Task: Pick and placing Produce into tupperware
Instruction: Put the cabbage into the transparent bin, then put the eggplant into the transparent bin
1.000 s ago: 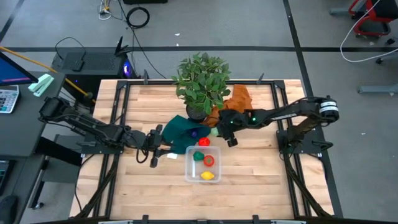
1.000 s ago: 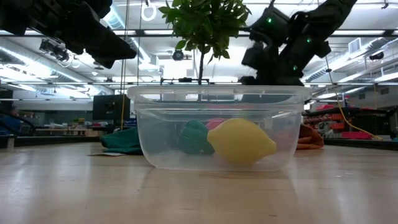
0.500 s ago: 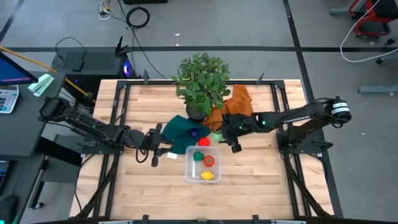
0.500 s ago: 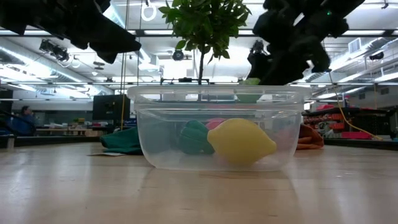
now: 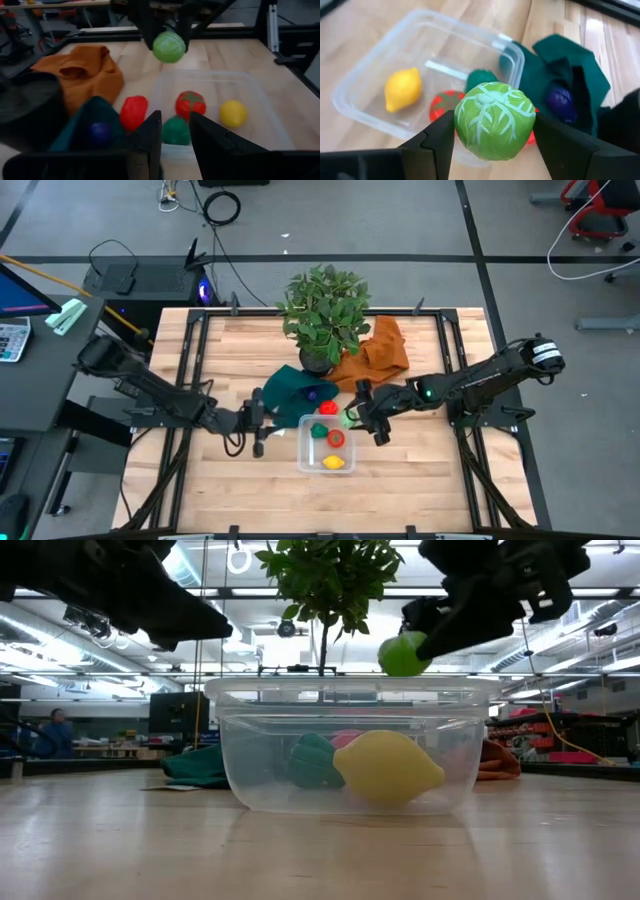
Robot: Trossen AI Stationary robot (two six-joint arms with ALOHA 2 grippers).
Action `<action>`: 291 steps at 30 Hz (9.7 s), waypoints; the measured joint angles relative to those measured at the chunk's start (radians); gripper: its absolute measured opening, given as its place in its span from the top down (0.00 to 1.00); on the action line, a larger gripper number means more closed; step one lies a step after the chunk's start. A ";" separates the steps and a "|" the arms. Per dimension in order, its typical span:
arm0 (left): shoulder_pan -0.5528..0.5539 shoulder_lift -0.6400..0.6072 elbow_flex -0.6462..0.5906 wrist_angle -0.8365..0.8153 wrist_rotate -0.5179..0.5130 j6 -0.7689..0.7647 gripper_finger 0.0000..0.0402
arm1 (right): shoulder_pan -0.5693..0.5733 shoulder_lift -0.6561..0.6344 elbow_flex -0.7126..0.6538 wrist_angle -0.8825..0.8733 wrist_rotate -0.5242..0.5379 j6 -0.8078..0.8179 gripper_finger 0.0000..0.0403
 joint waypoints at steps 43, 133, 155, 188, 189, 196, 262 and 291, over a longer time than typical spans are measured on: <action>-0.052 0.080 0.055 -0.029 -0.022 0.001 0.74 | 0.027 0.539 0.489 -0.191 -0.179 0.093 0.48; 0.239 0.105 0.163 -0.112 0.099 -0.299 0.74 | 0.027 0.001 0.084 -0.325 0.207 0.364 0.53; 0.278 0.508 0.637 -0.721 -0.109 -0.521 0.83 | 0.081 0.002 0.084 -0.325 0.463 0.367 0.54; 0.390 0.506 0.653 -0.738 0.113 -0.593 0.53 | 0.127 0.006 0.084 -0.284 0.515 0.415 0.54; 0.389 0.506 0.657 -0.739 0.114 -0.583 0.51 | 0.127 0.006 0.084 -0.284 0.514 0.416 0.54; 0.382 0.506 0.695 -0.804 0.160 -0.602 0.45 | 0.127 0.006 0.084 -0.284 0.509 0.420 0.54; 0.394 0.601 0.729 -0.830 0.151 -0.519 0.60 | 0.127 0.006 0.084 -0.266 0.493 0.423 0.54; 0.188 0.593 1.051 -1.282 -0.047 -0.470 0.62 | 0.127 0.006 0.084 -0.334 0.486 0.439 0.54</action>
